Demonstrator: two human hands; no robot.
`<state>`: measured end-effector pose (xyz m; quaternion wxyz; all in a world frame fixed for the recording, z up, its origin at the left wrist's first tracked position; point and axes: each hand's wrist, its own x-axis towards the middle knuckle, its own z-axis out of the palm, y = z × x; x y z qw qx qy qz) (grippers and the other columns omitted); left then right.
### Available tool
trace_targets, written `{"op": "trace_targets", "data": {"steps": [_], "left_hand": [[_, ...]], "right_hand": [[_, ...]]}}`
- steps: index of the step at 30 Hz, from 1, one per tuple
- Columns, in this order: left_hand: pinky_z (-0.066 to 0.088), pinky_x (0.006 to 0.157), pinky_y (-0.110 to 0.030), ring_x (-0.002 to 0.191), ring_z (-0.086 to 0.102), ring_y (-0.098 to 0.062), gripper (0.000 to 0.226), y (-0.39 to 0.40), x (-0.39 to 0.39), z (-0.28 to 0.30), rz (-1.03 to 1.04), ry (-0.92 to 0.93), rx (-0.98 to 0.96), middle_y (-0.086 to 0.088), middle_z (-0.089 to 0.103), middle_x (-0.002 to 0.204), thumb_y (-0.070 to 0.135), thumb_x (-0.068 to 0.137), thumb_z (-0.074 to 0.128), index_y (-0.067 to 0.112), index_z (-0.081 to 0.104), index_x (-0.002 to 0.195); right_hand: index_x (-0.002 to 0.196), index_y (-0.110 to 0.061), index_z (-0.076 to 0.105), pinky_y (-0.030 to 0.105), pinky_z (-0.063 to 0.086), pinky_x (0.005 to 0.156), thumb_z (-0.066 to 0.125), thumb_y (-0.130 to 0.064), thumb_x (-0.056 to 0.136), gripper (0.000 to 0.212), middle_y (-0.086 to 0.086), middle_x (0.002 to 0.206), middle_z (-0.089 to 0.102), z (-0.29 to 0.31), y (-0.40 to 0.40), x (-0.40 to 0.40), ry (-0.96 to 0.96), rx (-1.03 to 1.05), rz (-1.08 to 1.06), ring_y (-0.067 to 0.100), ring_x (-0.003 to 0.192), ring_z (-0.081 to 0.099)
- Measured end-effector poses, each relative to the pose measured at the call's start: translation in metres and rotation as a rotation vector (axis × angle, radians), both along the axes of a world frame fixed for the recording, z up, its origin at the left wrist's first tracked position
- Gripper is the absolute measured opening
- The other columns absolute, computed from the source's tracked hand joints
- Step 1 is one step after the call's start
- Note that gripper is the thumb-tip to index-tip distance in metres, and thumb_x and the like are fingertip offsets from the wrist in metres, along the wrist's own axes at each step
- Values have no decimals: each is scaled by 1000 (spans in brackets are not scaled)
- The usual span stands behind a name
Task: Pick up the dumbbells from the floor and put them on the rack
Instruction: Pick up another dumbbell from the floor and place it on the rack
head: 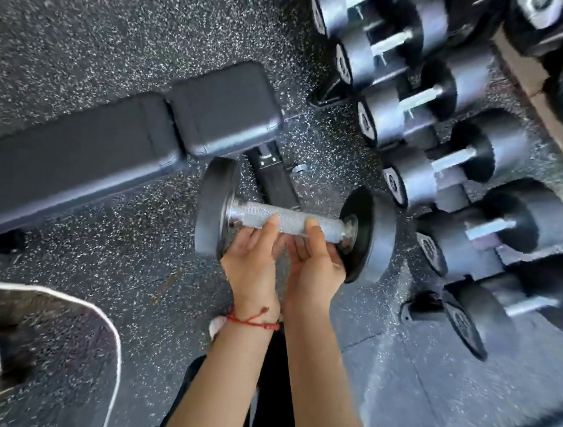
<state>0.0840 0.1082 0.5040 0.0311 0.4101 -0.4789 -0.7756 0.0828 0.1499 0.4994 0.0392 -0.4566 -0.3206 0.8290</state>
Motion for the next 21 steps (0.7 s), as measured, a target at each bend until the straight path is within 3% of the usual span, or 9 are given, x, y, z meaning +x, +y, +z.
{"op": "trace_targets", "data": {"steps": [5,9,12,21], "left_hand": [[56,69,-21,77,67,-15,11,60,-2,15,-176,36,13,-5,68,79,9,83,65,13,63,73],[57,69,-21,86,65,-21,6,101,-1,18,-317,37,36,-10,66,85,6,84,63,9,63,78],[58,73,-24,92,64,-25,3,130,1,17,-437,32,65,-14,67,91,5,84,61,7,64,84],[57,68,-22,84,60,-24,12,200,6,21,-835,33,78,-11,62,80,2,86,58,6,59,75]], "right_hand": [[61,-14,54,21,49,53,68,-5,78,24,-5,52,56,12,58,5,41,-7,-183,10,51,55],[59,-17,45,22,45,54,67,-7,79,32,-9,47,46,13,96,12,26,-4,-343,7,46,48],[61,-16,48,21,46,53,68,-8,79,27,-8,48,51,13,122,20,7,-18,-464,7,47,52],[73,-9,55,19,52,56,63,-5,82,13,-8,51,62,25,180,36,44,24,-863,7,53,62]]}}
